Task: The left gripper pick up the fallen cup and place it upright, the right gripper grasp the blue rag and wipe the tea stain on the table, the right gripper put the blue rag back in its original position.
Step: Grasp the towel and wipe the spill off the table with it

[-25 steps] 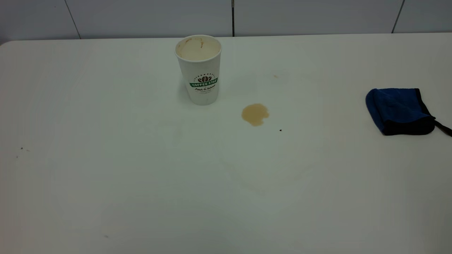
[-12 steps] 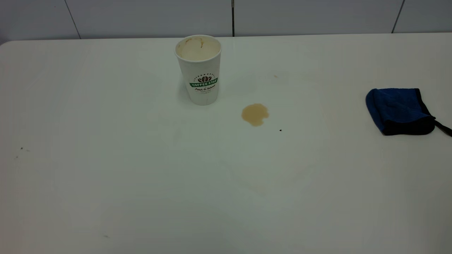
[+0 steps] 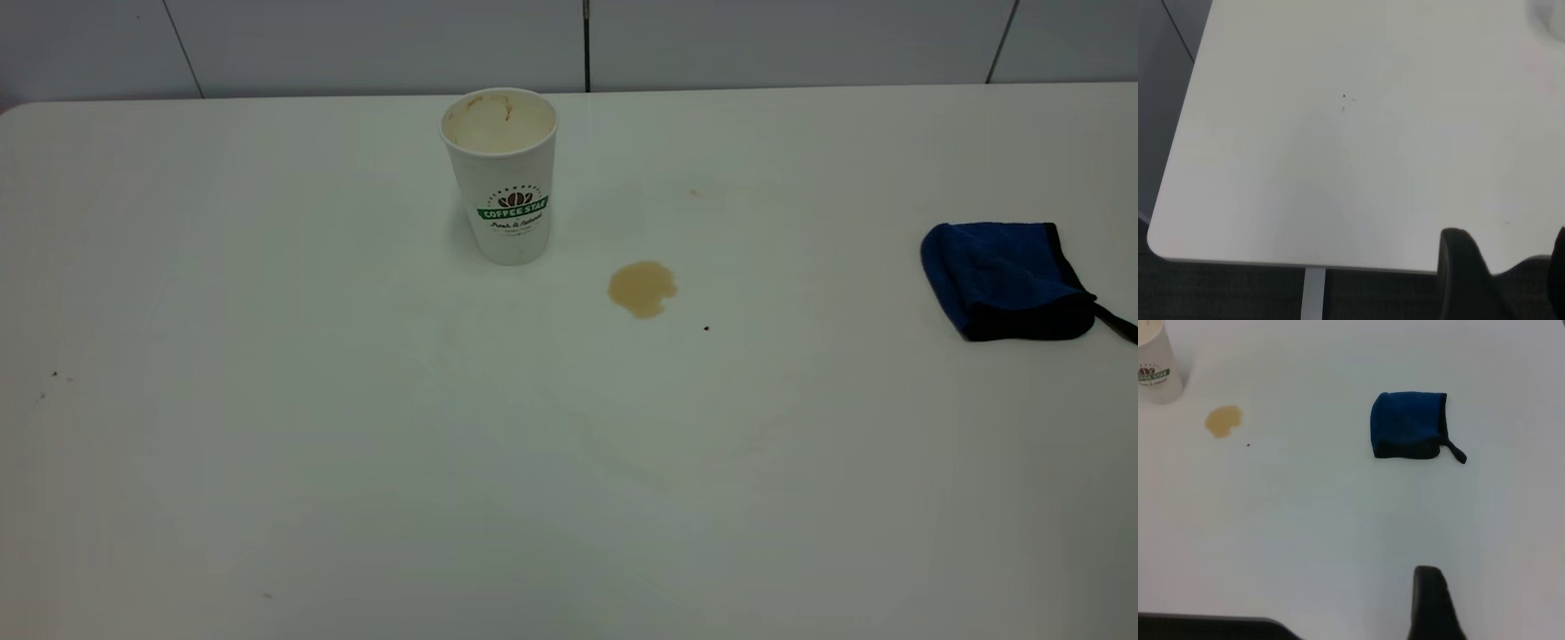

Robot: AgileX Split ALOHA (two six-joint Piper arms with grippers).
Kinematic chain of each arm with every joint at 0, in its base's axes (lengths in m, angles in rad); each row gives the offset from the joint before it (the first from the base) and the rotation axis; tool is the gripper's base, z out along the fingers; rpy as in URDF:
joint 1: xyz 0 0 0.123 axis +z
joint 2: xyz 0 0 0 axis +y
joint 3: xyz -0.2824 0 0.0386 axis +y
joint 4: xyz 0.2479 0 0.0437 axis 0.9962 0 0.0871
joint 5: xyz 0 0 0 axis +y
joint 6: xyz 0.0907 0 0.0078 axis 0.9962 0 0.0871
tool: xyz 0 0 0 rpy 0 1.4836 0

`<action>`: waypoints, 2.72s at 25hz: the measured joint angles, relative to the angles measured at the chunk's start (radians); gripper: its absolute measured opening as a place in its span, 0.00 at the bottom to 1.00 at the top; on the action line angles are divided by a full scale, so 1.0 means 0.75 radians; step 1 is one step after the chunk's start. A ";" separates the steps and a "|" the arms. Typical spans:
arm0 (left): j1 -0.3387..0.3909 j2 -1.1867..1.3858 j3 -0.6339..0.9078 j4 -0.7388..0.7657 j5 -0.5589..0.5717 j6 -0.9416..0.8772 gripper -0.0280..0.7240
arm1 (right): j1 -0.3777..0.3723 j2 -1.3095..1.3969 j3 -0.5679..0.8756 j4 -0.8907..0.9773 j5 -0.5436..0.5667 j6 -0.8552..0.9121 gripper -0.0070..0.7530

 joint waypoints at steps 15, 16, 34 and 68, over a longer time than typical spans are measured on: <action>0.000 0.000 0.000 0.000 0.000 0.000 0.50 | 0.000 1.354 -0.365 -0.015 -0.546 -0.001 0.89; 0.000 0.000 0.000 0.000 0.000 0.000 0.50 | 0.000 1.457 -0.398 -0.015 -0.577 -0.011 0.89; 0.000 0.000 0.000 0.000 0.000 0.000 0.50 | 0.017 2.829 -1.170 0.146 -0.672 -0.310 0.97; 0.000 0.000 0.000 0.000 0.000 0.000 0.50 | -0.128 3.474 -1.756 0.043 -0.510 -0.305 0.80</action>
